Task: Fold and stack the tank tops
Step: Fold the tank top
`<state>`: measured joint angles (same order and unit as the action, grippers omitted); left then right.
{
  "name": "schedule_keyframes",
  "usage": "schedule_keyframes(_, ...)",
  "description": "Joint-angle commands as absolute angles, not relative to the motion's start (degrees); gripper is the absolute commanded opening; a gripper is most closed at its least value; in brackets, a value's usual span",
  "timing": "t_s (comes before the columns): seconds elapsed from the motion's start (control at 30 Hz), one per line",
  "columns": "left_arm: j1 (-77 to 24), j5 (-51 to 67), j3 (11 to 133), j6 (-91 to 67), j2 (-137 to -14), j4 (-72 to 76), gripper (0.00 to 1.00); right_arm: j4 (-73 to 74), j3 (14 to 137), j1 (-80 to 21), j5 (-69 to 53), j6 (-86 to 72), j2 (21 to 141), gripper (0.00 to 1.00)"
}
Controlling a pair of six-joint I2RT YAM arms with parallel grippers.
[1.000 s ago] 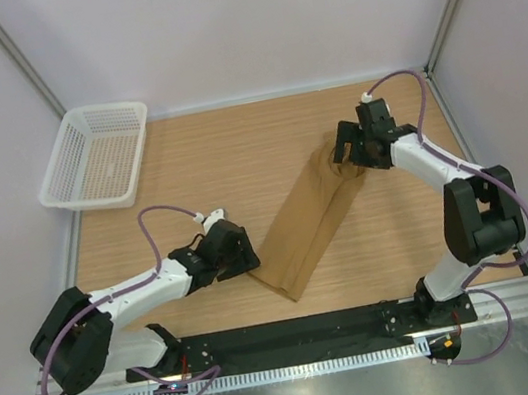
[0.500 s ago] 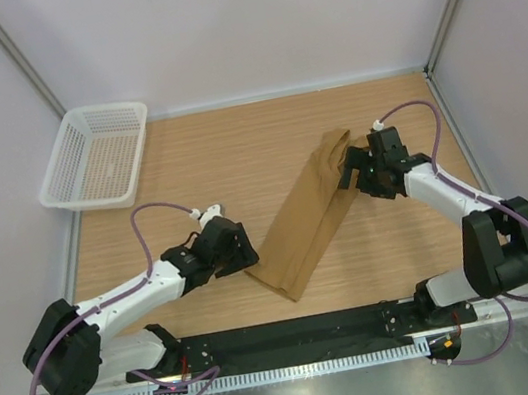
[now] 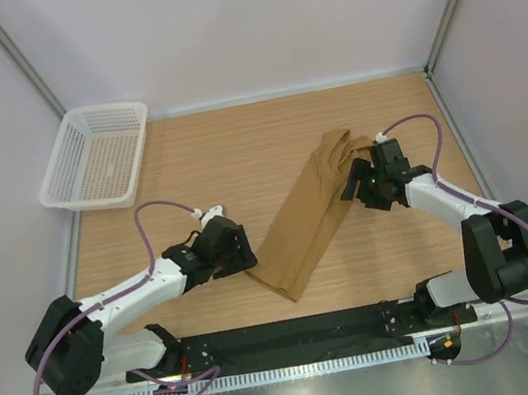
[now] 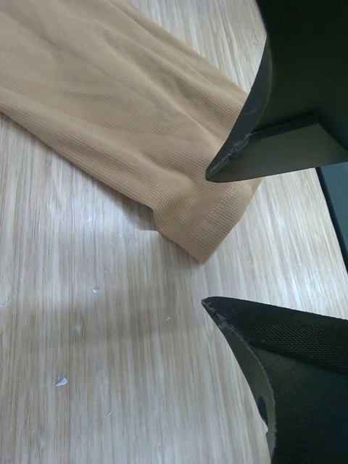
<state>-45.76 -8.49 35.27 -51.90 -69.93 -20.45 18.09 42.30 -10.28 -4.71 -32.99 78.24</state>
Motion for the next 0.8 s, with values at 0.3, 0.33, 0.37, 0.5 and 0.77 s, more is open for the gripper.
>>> schedule_keyframes(0.3,-44.21,-5.89,38.41,-49.83,-75.32,-17.4,0.63,10.46,44.64,-9.41,-4.31,-35.95,86.12,0.56)
schedule_keyframes(0.33,-44.21,-5.8,38.5,-49.83,-75.58,-17.32,0.63,10.28,44.74,-9.4,-3.87,-36.03,86.83,0.54)
schedule_keyframes(0.37,-44.12,-5.71,38.67,-49.75,-75.59,-17.31,0.63,9.59,44.82,-9.32,-2.3,-36.21,88.05,0.52)
schedule_keyframes(0.5,-43.86,-5.27,39.81,-49.05,-76.29,-17.84,0.63,8.62,46.75,-7.74,-1.75,-35.95,92.71,0.43)
schedule_keyframes(0.77,-42.19,-5.54,40.25,-48.16,-75.15,-18.37,0.63,10.37,62.03,-7.12,-1.58,-35.16,108.17,0.13)
